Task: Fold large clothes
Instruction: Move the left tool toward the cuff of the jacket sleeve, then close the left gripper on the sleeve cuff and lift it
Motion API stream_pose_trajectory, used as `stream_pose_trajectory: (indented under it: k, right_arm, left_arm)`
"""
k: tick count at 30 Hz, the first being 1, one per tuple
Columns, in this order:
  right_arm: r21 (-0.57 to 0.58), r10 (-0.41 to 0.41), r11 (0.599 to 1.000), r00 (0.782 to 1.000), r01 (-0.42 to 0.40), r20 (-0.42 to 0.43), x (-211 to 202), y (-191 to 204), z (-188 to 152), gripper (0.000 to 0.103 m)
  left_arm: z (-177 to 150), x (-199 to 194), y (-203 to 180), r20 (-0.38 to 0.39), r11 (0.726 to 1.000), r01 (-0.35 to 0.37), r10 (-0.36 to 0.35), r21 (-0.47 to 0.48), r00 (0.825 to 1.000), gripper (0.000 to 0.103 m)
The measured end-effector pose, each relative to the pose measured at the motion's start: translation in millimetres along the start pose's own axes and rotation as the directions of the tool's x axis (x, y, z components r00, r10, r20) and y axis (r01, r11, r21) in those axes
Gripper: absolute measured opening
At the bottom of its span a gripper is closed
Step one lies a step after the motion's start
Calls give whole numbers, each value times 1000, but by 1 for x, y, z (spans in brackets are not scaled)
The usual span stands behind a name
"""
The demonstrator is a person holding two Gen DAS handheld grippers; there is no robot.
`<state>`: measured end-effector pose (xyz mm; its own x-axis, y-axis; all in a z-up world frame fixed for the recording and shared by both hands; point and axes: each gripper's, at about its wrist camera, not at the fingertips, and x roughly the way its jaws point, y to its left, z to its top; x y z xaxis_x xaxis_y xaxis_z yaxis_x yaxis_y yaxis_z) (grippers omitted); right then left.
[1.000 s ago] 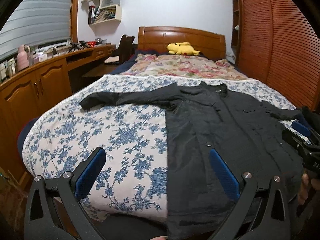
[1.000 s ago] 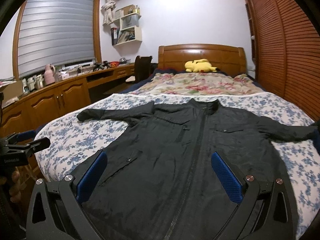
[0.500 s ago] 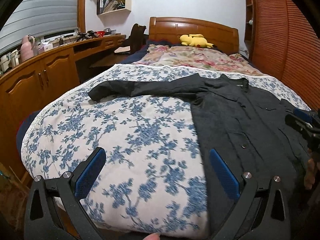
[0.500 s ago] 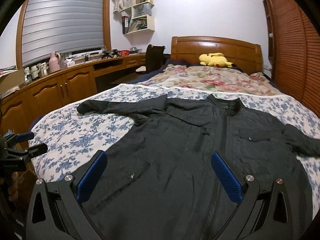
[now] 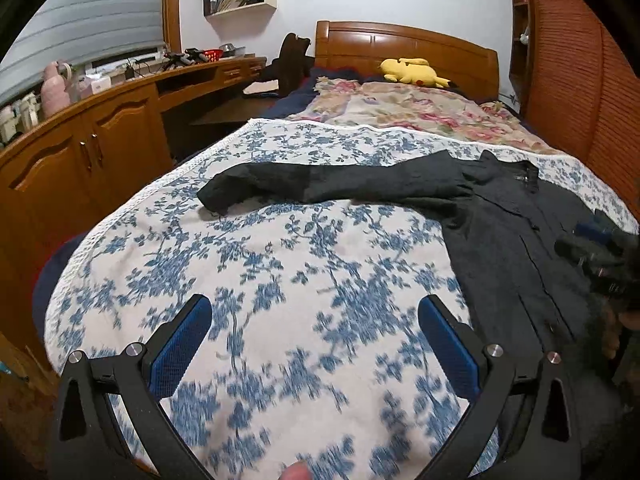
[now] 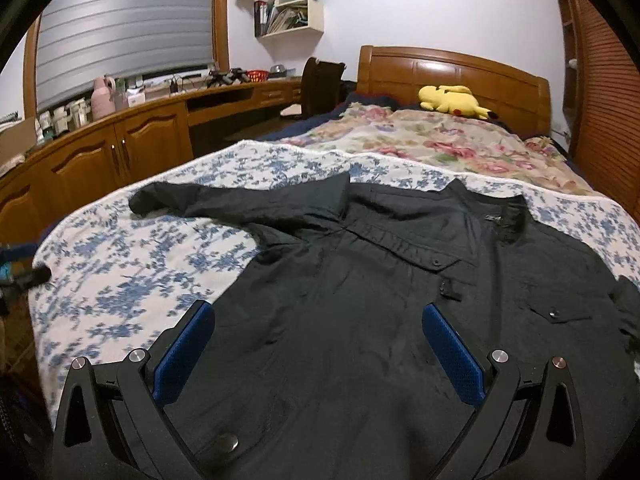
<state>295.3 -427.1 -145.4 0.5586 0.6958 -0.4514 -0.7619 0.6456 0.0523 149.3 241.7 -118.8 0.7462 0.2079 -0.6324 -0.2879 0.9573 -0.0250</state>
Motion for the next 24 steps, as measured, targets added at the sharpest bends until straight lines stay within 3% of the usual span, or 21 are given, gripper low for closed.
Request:
stream_pose_trajectory:
  k: [4, 9, 15, 24]
  right_arm:
    - [12, 28, 1000, 997, -27, -74, 18, -3, -8, 103]
    - [24, 35, 999, 996, -33, -87, 12, -10, -6, 103]
    - [-10, 9, 1000, 995, -10, -97, 22, -4, 1, 103]
    - [-19, 1, 1000, 995, -3, -99, 29, 2, 2, 103]
  left_arm:
    - [15, 24, 19, -27, 1000, 3, -4, -24, 1000, 103]
    - [40, 57, 44, -36, 998, 0, -2, -63, 999, 102]
    - [80, 99, 78, -25, 993, 20, -23, -117, 999, 83]
    - [130, 155, 114, -30, 982, -40, 35, -182, 999, 73]
